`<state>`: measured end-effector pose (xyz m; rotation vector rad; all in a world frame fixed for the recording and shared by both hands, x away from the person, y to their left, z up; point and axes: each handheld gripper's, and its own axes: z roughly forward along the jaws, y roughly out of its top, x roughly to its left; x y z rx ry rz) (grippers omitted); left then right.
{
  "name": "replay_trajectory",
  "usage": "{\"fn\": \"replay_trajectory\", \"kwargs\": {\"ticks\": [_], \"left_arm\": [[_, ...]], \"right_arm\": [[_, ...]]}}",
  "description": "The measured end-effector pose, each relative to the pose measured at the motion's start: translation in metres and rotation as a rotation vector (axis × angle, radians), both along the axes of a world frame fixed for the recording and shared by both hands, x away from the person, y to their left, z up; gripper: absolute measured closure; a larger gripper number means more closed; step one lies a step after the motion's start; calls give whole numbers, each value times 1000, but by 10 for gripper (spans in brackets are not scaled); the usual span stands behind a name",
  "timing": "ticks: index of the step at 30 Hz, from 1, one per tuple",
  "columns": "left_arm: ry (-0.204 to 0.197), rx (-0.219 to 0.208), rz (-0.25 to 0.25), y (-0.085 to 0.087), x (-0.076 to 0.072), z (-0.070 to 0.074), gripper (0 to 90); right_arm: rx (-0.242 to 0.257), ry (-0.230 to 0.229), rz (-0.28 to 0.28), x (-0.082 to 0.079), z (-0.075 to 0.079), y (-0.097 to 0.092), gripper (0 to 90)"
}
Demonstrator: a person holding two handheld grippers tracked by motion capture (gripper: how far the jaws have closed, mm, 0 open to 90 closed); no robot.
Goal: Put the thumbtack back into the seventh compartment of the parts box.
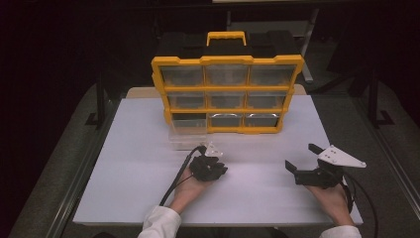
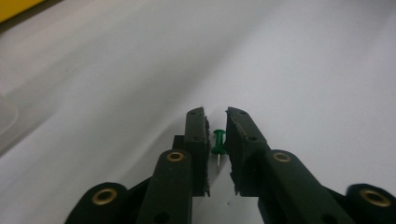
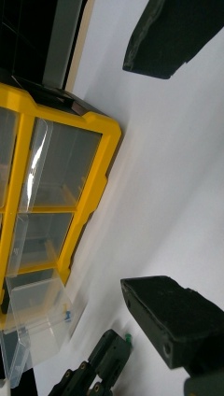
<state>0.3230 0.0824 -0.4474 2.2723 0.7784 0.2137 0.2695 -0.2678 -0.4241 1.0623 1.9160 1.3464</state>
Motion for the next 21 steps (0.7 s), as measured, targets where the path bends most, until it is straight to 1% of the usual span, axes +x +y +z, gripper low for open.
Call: {"fn": "replay_trajectory", "kwargs": {"ticks": [1, 3, 5, 8, 12, 15, 18, 20, 21], "left_arm": [[0, 4, 1, -1, 0, -1, 800], [-20, 25, 3, -2, -1, -2, 819], [-24, 32, 0, -3, -1, -1, 829], [-29, 19, 3, -3, -1, 0, 835], [-21, 6, 9, -1, -1, 2, 836], [-33, -11, 10, 0, -1, 8, 837], [-39, -12, 5, 0, -2, 13, 838], [-49, -13, 0, 1, -3, 18, 838], [-52, -21, 1, 1, -4, 21, 838]], "right_arm": [[0, 0, 0, 0, 0, 0, 0], [0, -1, 0, 0, 0, 0, 0], [0, -1, -1, 0, 0, 0, 0], [-1, -2, -1, 0, 0, 0, 0], [-3, 0, -1, 0, 0, 0, 0], [-4, -2, 0, 0, 0, 0, 0], [-3, -3, -2, 0, 0, 0, 0], [-1, -4, -3, 0, 0, 0, 0], [-1, -4, -3, 0, 0, 0, 0]]}}
